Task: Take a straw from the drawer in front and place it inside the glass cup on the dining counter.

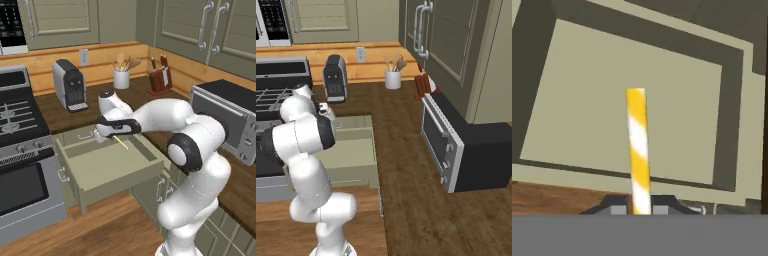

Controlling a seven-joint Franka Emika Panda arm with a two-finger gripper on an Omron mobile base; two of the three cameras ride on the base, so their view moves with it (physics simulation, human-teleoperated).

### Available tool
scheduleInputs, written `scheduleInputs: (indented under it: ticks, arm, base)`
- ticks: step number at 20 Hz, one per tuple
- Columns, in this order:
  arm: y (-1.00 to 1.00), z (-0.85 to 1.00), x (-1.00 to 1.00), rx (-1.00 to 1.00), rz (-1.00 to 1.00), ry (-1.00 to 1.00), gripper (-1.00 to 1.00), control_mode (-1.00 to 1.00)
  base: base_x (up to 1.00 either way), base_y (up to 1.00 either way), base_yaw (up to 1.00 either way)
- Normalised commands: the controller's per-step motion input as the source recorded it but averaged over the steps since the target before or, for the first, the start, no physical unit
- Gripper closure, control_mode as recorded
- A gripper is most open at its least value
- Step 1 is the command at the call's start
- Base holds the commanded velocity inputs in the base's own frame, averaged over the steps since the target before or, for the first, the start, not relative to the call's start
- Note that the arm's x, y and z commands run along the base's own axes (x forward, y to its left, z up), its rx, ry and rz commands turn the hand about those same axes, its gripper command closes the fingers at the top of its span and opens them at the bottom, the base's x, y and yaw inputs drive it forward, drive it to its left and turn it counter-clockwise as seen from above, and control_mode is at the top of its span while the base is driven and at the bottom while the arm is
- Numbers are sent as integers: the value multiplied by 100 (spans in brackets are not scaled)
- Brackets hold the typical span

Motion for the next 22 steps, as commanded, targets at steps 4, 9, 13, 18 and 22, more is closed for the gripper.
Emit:
scheduleInputs:
  ticks: [4,9,13,18,22]
  arm:
    - [-73,100,-97,20,-12,-30,100,-100]
    - [-58,98,-66,23,-13,-5,100,-100]
    - [-46,81,-61,19,-12,0,100,-100]
    - [-37,49,-75,12,-9,0,100,-100]
    - [-24,24,-68,6,-6,0,100,-100]
  base:
    - [0,0,0]
    - [0,0,0]
    - [0,0,0]
    - [0,0,0]
    - [0,0,0]
